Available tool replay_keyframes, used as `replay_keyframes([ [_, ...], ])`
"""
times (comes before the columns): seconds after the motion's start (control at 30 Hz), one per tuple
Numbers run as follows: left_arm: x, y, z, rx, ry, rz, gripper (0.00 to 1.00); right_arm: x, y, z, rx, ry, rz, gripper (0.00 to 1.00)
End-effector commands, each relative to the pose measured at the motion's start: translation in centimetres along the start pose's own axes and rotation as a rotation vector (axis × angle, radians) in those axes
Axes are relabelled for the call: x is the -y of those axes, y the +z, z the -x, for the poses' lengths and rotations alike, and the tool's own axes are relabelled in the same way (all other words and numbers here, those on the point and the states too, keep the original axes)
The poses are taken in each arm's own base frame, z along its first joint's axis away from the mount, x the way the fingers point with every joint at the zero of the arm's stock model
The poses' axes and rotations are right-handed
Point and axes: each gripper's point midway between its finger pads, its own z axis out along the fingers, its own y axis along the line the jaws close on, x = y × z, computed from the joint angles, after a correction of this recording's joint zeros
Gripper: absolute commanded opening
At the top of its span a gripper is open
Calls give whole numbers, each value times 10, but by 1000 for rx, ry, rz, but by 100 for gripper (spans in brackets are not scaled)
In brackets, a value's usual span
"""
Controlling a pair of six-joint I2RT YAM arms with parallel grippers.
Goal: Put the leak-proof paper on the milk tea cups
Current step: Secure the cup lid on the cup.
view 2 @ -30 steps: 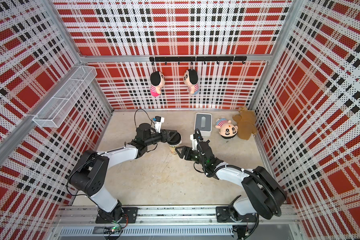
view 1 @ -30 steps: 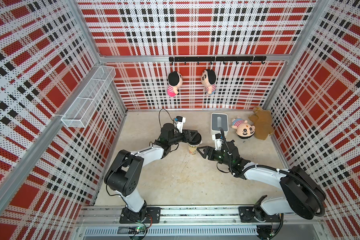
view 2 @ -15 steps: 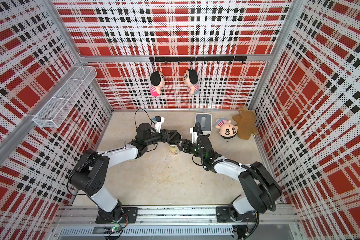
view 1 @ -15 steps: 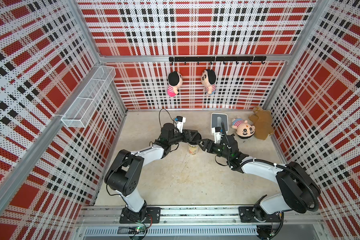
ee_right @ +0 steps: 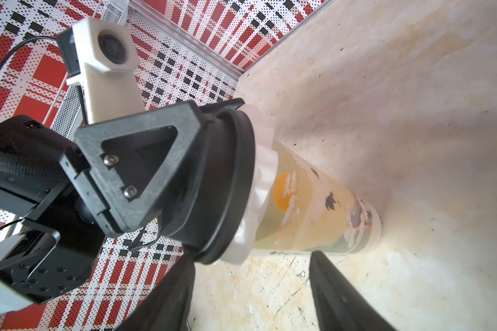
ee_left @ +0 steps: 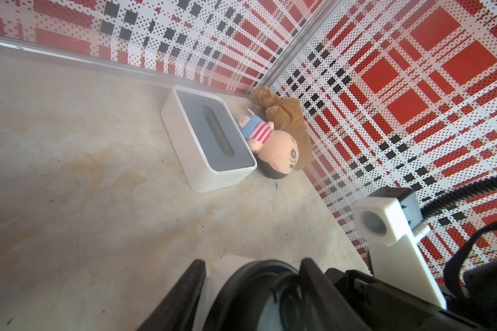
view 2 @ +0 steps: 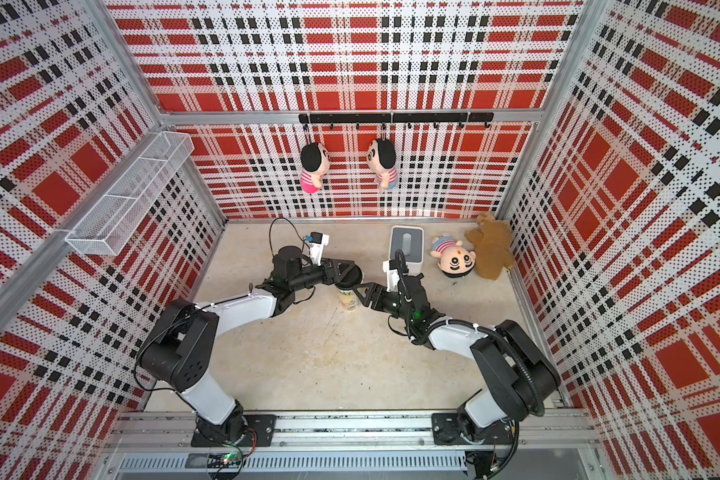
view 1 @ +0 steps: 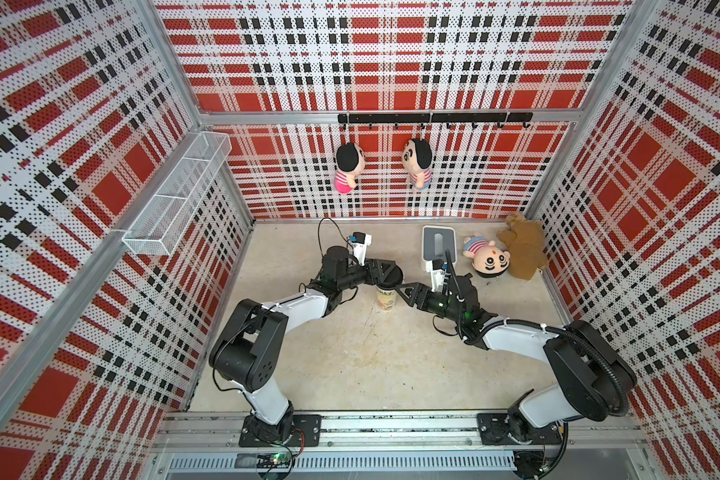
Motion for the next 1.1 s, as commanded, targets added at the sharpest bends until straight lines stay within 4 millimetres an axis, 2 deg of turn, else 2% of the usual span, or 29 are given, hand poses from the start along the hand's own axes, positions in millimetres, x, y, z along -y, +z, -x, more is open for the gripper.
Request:
replay_keyframes([
  [0.0,-75,-17,-163,-463,-184,253,55,10,3,-3,-9,29,-8,66],
  [0.13,-75,-17,-164,-466,-182,250,55,9,6,-2,-16,48,8,66],
  [0.37,-73,-16,-166,-472,-182,244,55,23,14,-5,-50,143,-72,64],
  [0.53,-73,-16,-167,-477,-181,239,55,52,13,-15,-76,274,-187,48],
  [0.73,-72,-16,-169,-482,-177,235,55,90,8,-32,-79,350,-310,28],
  [0.83,-73,-15,-170,-487,-178,232,55,103,4,-41,-84,363,-348,24],
  [0.97,-73,-14,-170,-489,-178,232,55,109,1,-50,-89,374,-348,21],
  [1.07,-73,-14,-169,-492,-177,233,55,99,2,-44,-94,349,-321,26],
])
